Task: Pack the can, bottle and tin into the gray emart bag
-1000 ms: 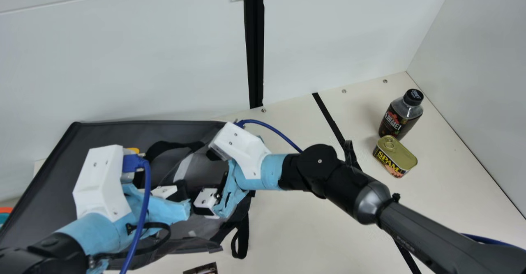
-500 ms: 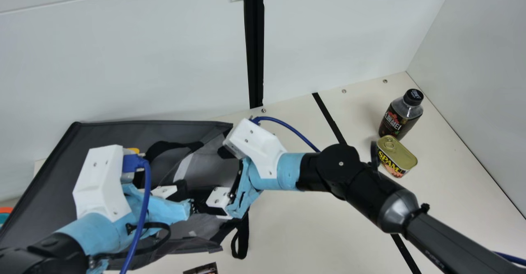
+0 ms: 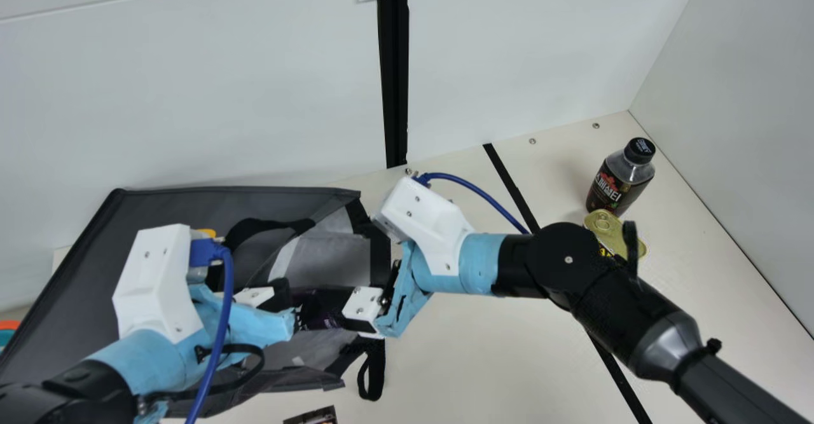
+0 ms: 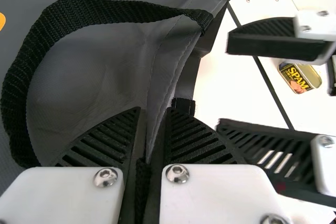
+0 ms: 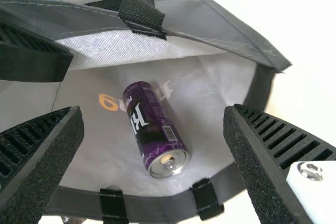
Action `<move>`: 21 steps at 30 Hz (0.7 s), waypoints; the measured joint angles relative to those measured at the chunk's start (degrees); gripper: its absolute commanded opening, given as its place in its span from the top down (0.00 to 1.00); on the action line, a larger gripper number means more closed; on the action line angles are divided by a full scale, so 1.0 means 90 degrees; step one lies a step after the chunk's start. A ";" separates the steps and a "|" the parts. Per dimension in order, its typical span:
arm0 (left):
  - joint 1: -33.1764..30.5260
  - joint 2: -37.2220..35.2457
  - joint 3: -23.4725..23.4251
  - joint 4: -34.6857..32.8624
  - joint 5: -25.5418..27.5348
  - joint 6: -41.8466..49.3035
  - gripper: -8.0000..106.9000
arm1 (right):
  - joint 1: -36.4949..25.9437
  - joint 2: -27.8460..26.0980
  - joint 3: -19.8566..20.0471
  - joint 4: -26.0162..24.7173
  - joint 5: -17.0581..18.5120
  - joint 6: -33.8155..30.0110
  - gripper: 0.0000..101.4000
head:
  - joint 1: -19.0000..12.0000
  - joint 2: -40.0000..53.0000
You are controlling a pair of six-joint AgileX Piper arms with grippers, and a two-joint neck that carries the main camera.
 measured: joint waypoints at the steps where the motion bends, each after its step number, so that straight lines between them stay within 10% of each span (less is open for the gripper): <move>1: 0.0000 0.0000 0.0000 0.0000 0.0000 0.0000 0.84 | -0.0030 -0.0050 0.0000 -0.0043 0.0019 0.0032 0.10 | 0.0000 0.0000; 21: 0.0000 0.0000 0.0000 0.0000 0.0000 0.0000 0.84 | -0.0519 -0.1010 0.0072 -0.1139 0.0156 0.1039 0.10 | 0.0000 0.0000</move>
